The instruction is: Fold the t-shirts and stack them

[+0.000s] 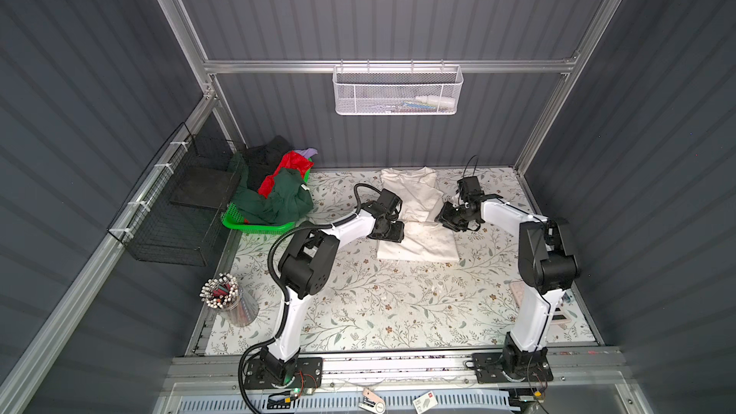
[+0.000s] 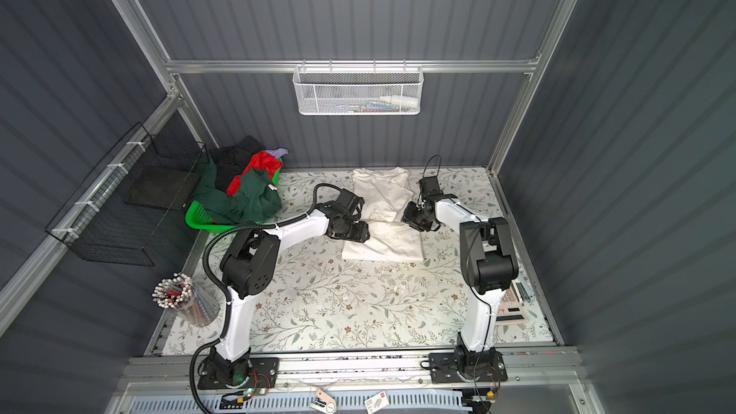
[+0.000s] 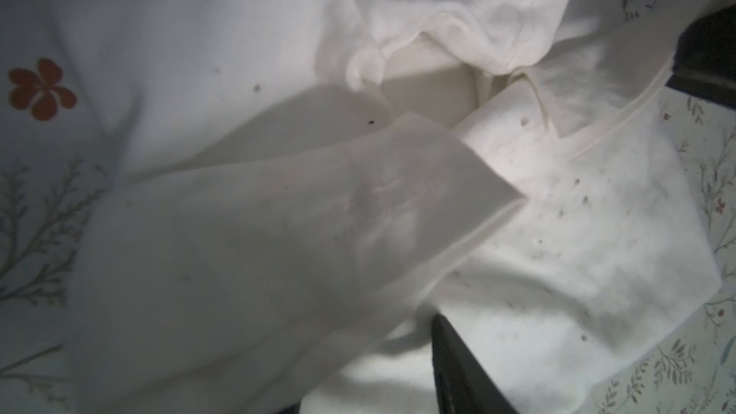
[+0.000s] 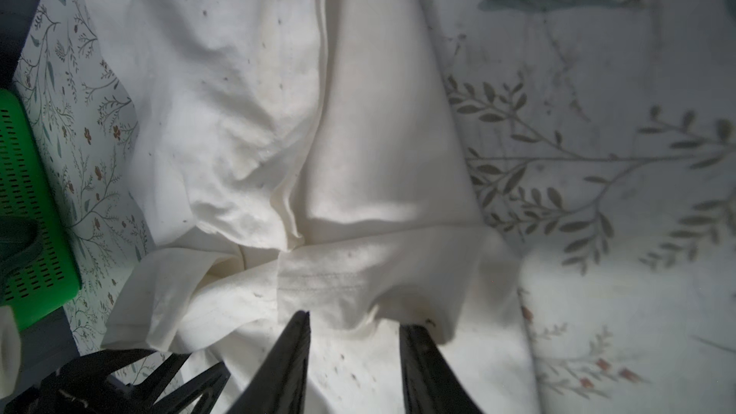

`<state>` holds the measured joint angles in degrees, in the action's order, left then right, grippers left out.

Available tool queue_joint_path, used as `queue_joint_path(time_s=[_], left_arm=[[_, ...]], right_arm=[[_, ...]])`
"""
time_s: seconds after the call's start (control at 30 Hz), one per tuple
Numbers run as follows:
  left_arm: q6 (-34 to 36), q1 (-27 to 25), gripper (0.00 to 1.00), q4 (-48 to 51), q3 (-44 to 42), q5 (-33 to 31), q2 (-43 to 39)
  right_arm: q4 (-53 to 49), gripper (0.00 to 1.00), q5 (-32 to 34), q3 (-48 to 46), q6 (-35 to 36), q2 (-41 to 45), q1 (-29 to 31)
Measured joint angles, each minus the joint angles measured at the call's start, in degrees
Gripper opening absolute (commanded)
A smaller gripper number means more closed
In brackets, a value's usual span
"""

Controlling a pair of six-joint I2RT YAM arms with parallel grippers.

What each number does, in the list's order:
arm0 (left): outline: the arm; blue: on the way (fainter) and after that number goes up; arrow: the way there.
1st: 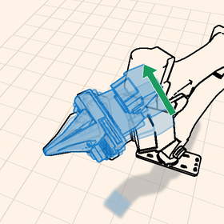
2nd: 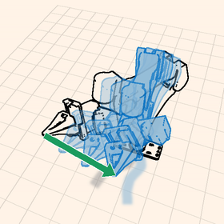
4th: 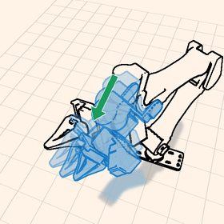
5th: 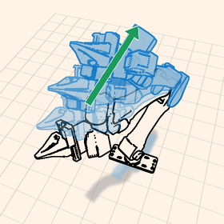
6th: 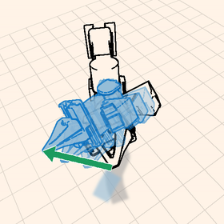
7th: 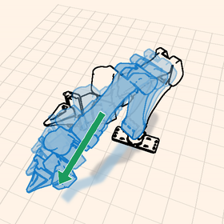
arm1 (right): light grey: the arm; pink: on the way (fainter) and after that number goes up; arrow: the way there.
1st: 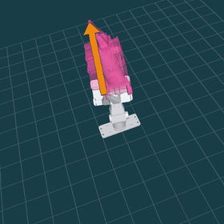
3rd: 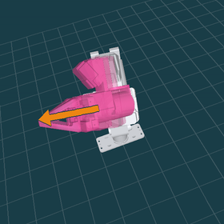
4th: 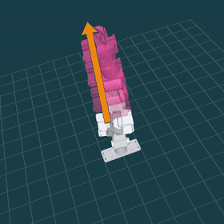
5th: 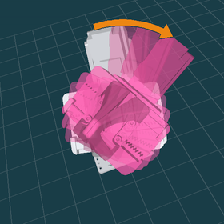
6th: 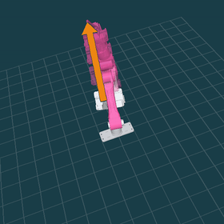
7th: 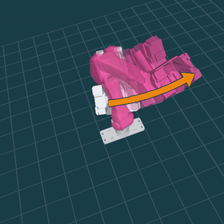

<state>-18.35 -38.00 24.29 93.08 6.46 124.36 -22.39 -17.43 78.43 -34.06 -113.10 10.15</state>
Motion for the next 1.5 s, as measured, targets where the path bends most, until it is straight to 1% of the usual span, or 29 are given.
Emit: queue_joint_path(time_s=[0.13, 0.23, 0.27, 0.3, 0.33, 0.37, 0.43, 0.47, 0.5, 0.57, 0.63, 0.8, 0.9, 1.0, 1.07, 1.2, 1.33, 1.4, 1.5], left_arm=[[0.74, 0.07, 0.52, 0.0, 4.0, -2.93, 2.45], [0.85, 0.52, 0.52, 0.11, 8.33, -3.8, 5.01], [0.85, 0.68, 0.53, 0.13, 9.75, -3.87, 5.84], [0.83, 0.94, 0.57, 0.26, 10.93, -3.98, 6.51], [0.85, 1.25, 0.6, 0.28, 11.65, -4.0, 6.88], [0.87, 1.73, 0.66, 0.31, 12.39, -4.11, 7.19], [0.59, 2.82, 0.79, 0.68, 13.79, -4.44, 7.52], [0.66, 3.65, 0.89, 0.98, 14.56, -4.44, 7.58], [0.61, 4.46, 0.99, 1.14, 15.04, -4.42, 7.56], [0.35, 5.53, 1.0, 1.03, 15.06, -4.81, 6.88], [0.37, 6.6, 1.0, -0.13, 12.11, -5.55, 4.35], [0.26, 7.02, 1.0, -0.28, 1.27, -7.58, -8.22], [-0.57, 6.47, 1.0, -1.75, -5.2, -7.48, -16.11], [-2.05, 6.29, 1.0, -3.41, -11.21, -6.69, -21.03], [-3.43, 6.16, 1.0, -4.61, -15.41, -5.7, -22.49], [-6.4, 6.16, 0.99, -5.81, -23.23, -3.17, -22.62], [-8.9, 6.16, 0.92, -7.26, -28.65, -0.42, -22.62], [-10.05, 6.16, 0.87, -8.09, -30.36, 0.57, -22.67], [-12.07, 6.14, 0.84, -10.36, -33.57, 1.22, -23.76]], right_arm=[[-0.55, 0.38, -0.39, 4.2, 0.04, -3.43, -0.35], [-1.22, 0.38, -0.63, 7.8, 0.04, -5.55, -1.09], [-1.29, 0.38, -0.68, 8.61, 0.02, -5.9, -1.49], [-1.46, 0.4, -0.66, 9.25, 0.02, -6.08, -1.97], [-1.68, 0.45, -0.66, 9.75, -0.07, -6.1, -2.36], [-1.77, 0.54, -0.63, 10.05, -0.2, -6.08, -2.71], [-2.14, 0.79, -0.59, 10.19, -0.07, -5.53, -3.34], [-2.64, 0.91, -0.39, 9.94, -0.02, -4.9, -3.65], [-2.75, 0.99, -0.04, 9.11, -0.09, -3.67, -3.89], [-2.73, 0.99, 0.5, 6.03, -0.15, 0.02, -4.13], [-2.45, 0.99, 0.61, 1.68, -0.48, 5.44, -4.33], [-1.16, 0.99, -0.9, -8.61, -3.04, 19.12, -4.85], [-0.17, 0.93, -3.98, -14.03, -4.96, 22.77, -5.01], [0.04, 0.87, -5.53, -20.52, -6.97, 24.15, -5.01], [-0.13, 0.83, -5.62, -24.48, -7.91, 25.0, -4.94], [-0.57, 0.8, -5.03, -29.79, -9.03, 27.67, -4.96], [-0.31, 0.73, -4.37, -32.52, -9.44, 29.18, -4.94], [0.17, 0.69, -4.31, -34.12, -9.6, 29.22, -4.92], [1.42, 0.67, -4.17, -36.89, -10.19, 29.38, -4.92]])
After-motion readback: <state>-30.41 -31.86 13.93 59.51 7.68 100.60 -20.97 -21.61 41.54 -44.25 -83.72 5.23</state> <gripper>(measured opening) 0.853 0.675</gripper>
